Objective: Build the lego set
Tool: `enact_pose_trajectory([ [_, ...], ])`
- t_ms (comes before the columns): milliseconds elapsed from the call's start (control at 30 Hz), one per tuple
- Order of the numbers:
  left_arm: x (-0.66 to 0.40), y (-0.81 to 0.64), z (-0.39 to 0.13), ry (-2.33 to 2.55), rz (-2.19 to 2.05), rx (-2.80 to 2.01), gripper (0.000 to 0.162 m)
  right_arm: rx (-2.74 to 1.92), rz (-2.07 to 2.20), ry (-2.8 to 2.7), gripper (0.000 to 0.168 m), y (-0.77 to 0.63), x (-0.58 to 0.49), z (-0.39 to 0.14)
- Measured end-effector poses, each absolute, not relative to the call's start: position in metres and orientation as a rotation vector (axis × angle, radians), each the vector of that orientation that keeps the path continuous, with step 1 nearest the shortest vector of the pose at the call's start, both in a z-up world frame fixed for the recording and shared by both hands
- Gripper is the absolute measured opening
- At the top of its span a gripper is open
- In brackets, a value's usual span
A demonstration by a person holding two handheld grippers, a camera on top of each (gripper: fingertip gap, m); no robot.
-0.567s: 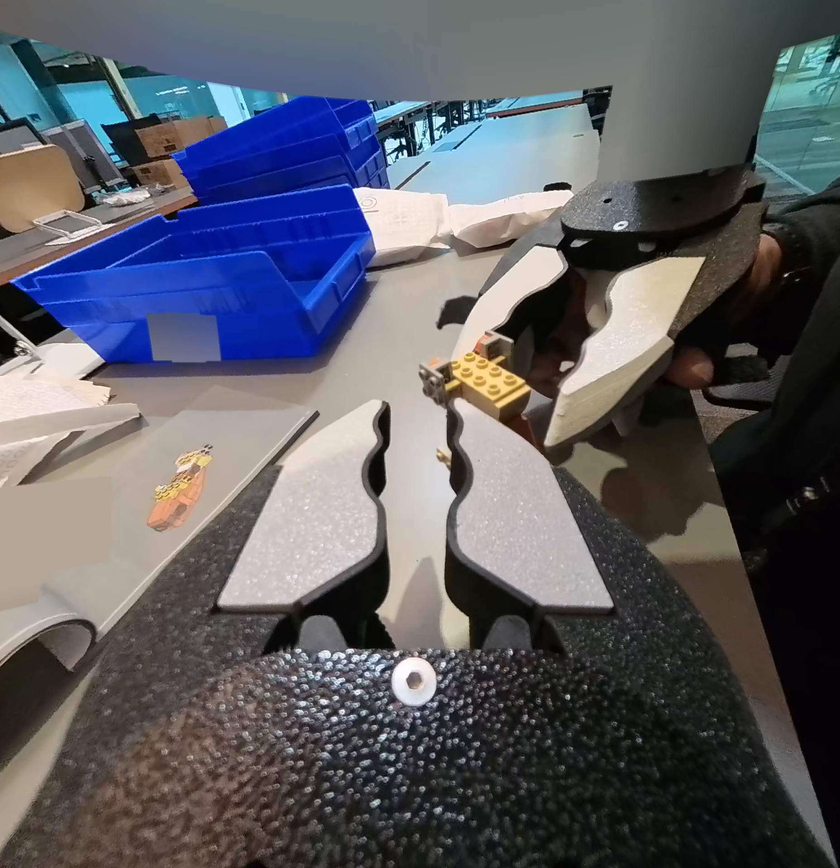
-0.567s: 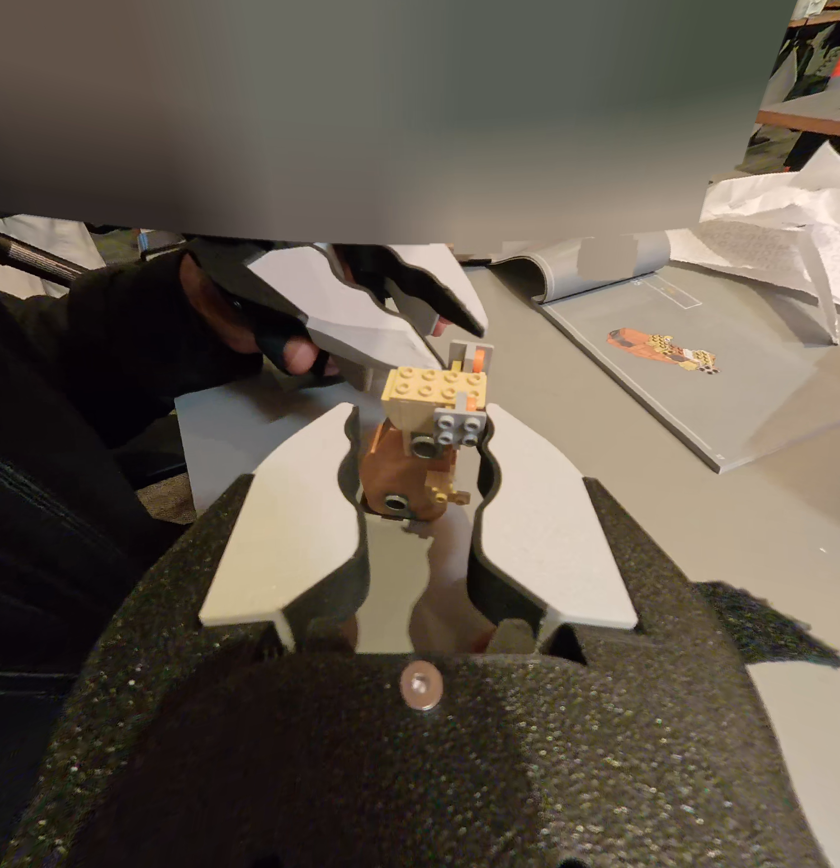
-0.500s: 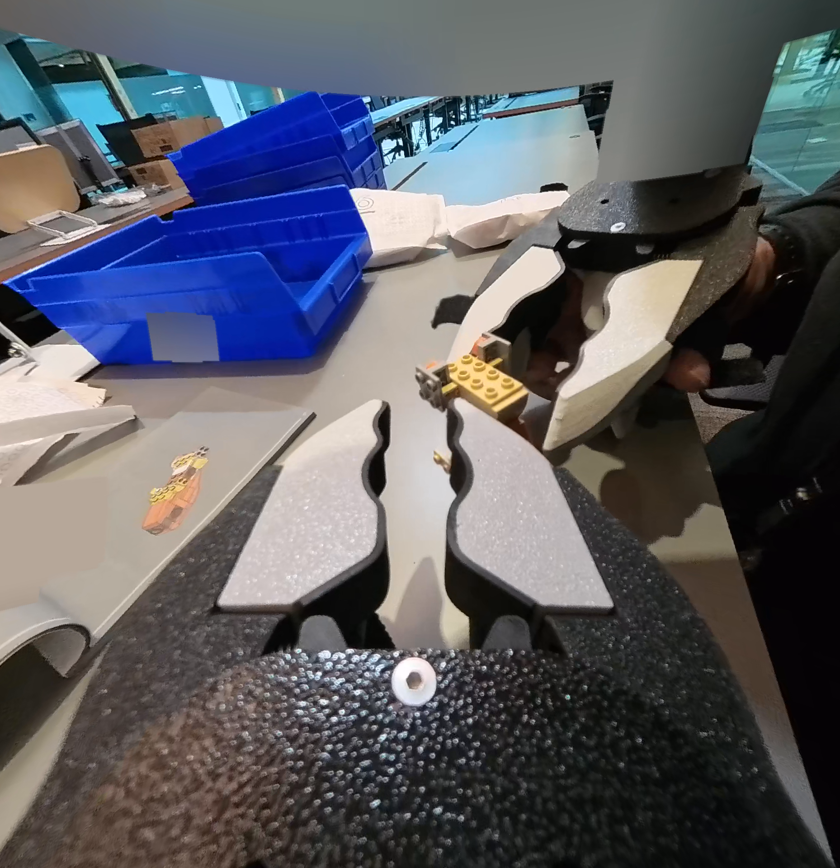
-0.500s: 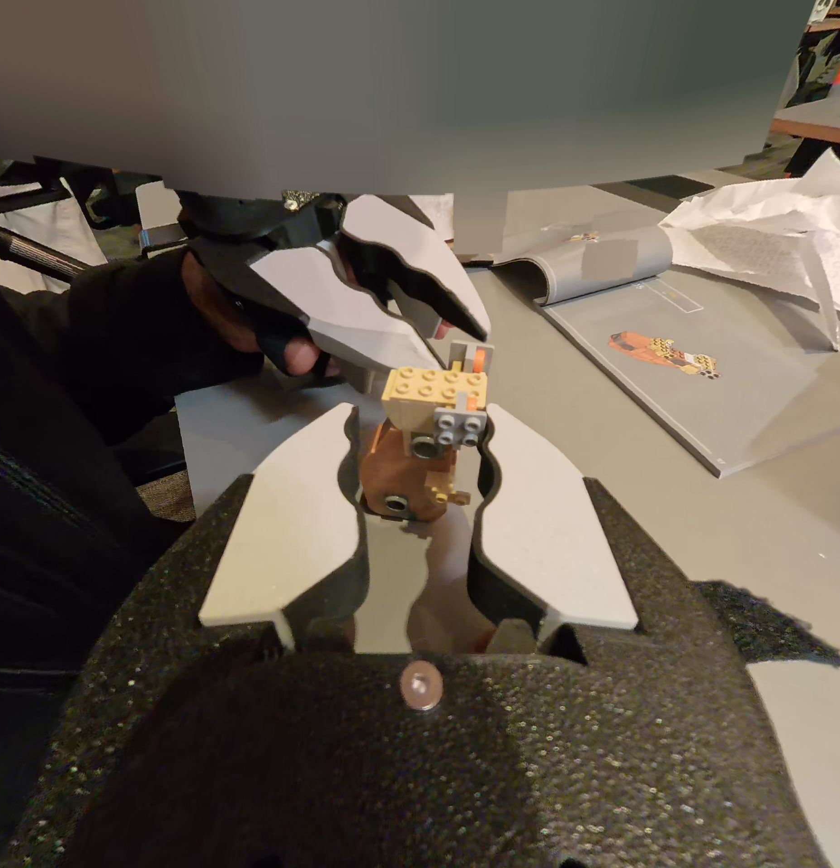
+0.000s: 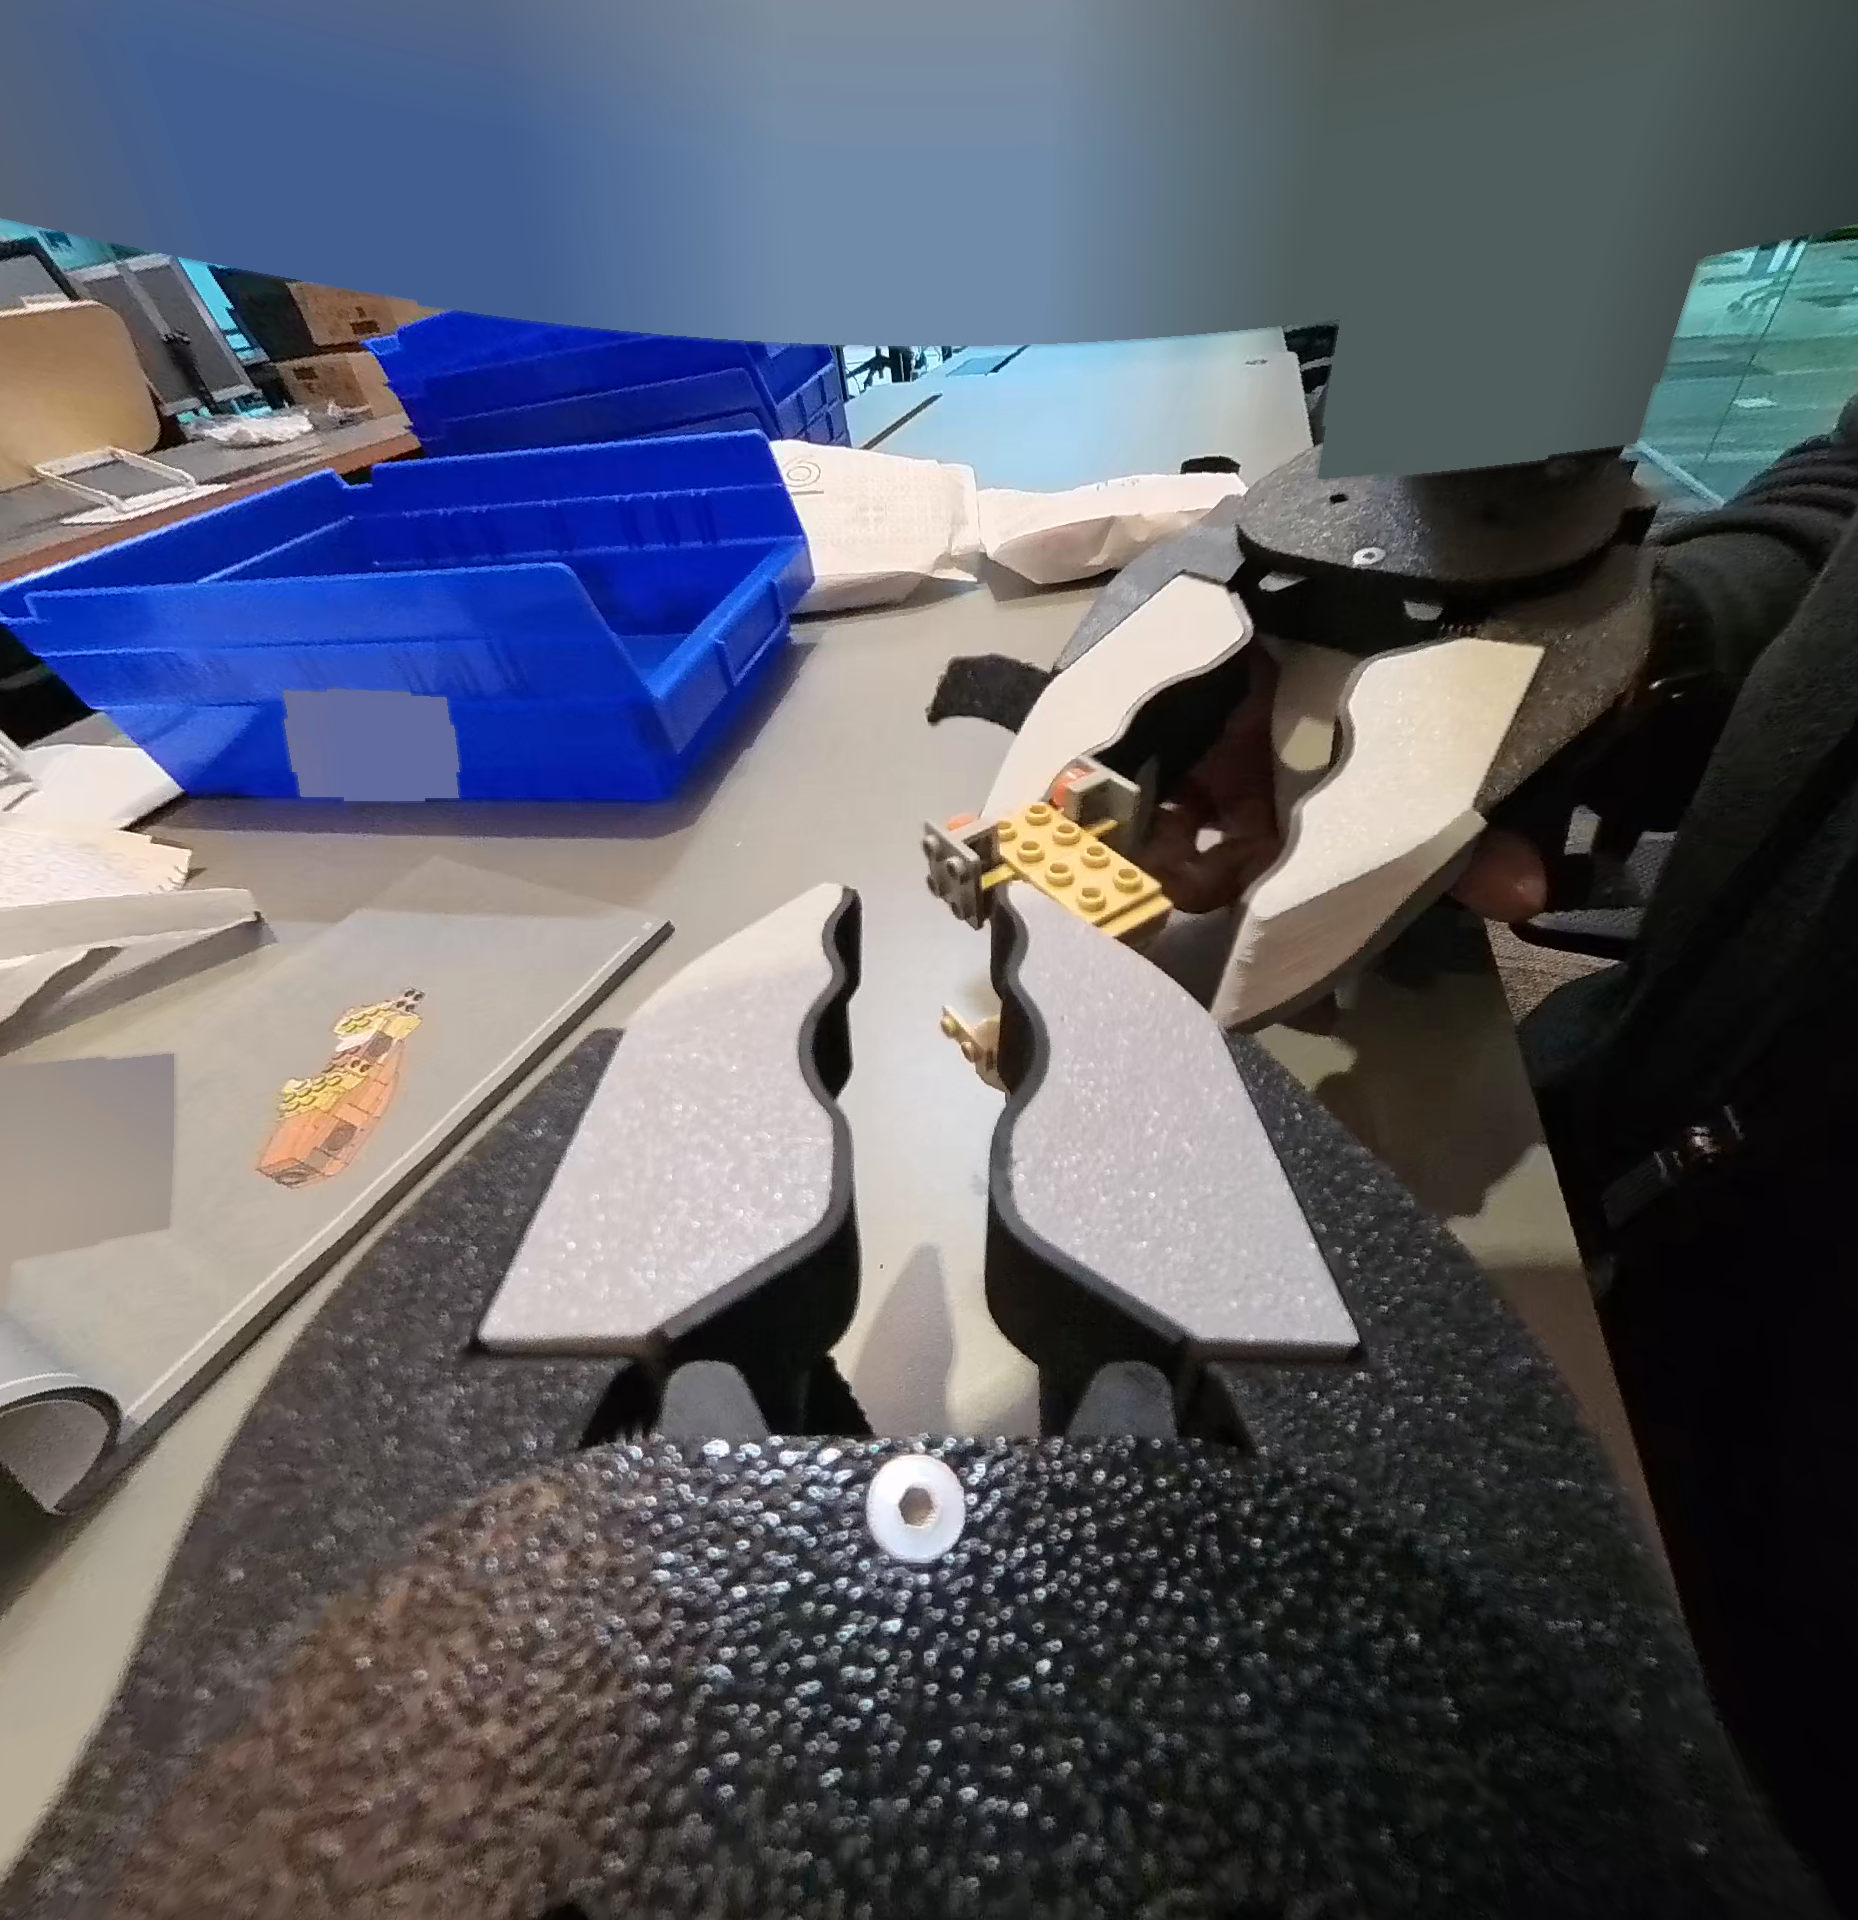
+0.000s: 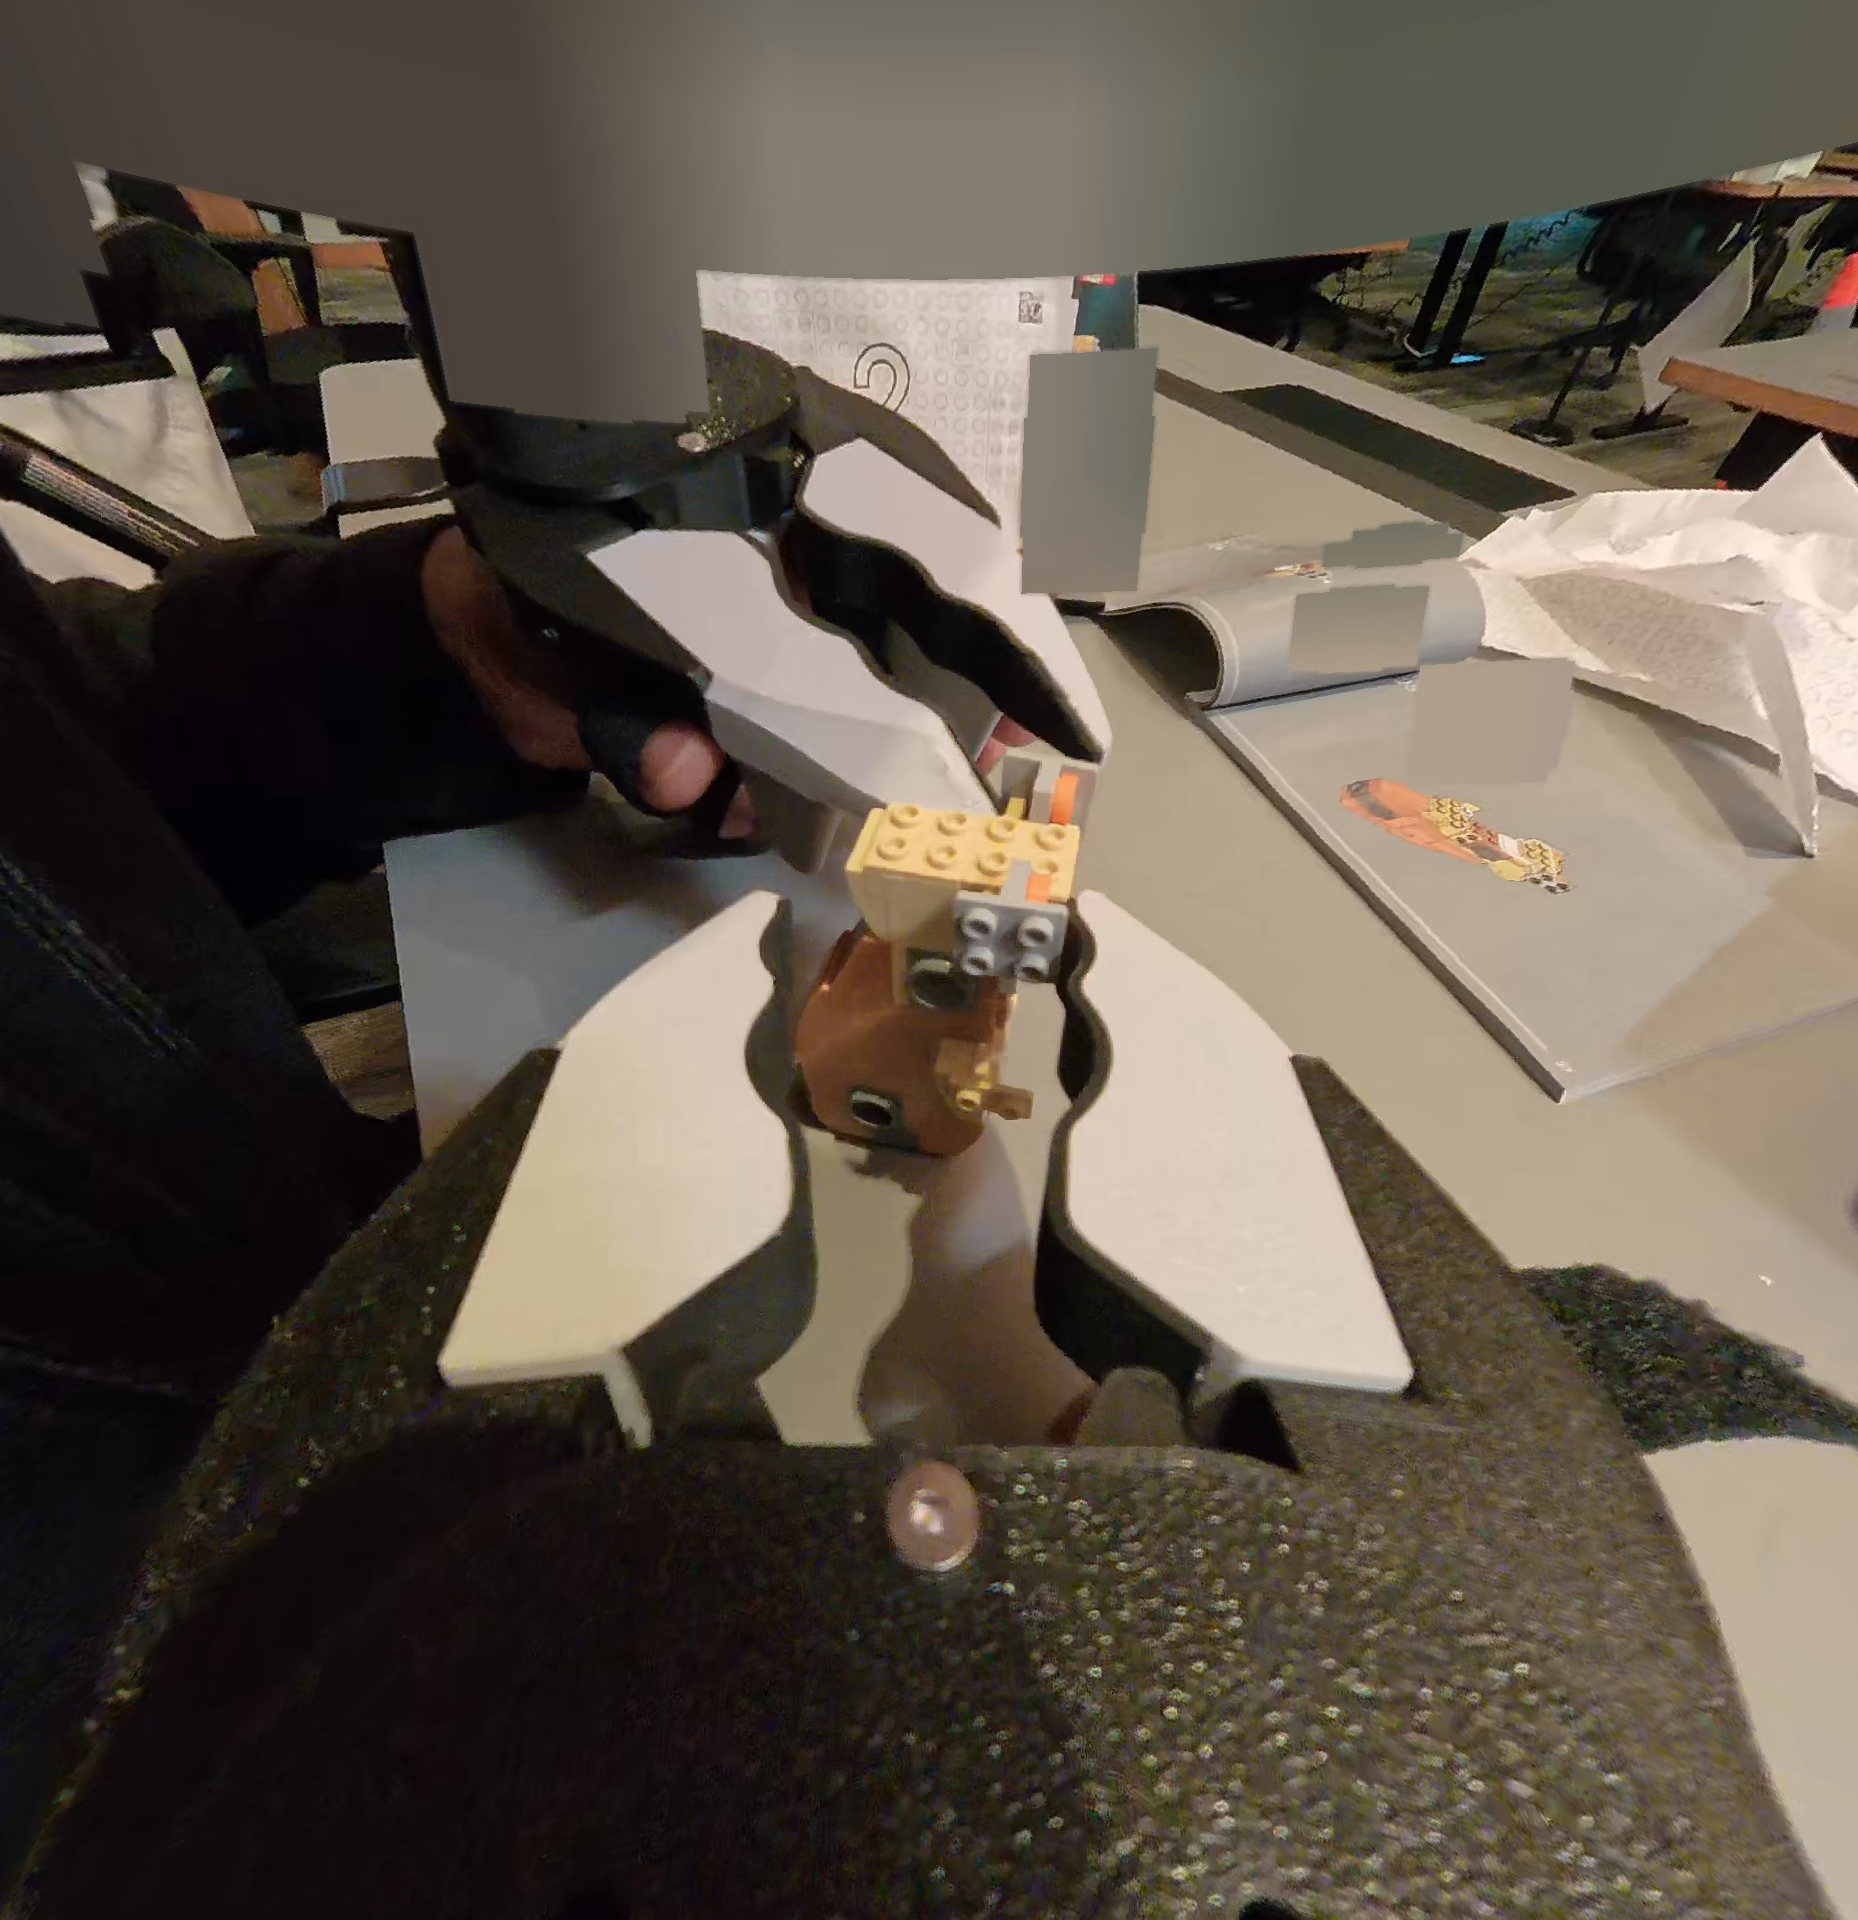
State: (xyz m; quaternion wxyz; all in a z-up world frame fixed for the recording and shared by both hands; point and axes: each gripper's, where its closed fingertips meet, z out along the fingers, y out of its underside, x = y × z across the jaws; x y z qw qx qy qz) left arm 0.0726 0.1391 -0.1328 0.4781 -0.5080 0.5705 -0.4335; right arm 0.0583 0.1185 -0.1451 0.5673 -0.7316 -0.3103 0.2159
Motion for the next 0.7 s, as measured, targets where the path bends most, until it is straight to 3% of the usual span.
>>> enact_pose_trajectory([
  [700,0.074,0.131,-0.133,1.445,-1.126,-1.216,0.026,-1.669,0.449,-0.956,0.048,0.103,0.061,-0.150],
])
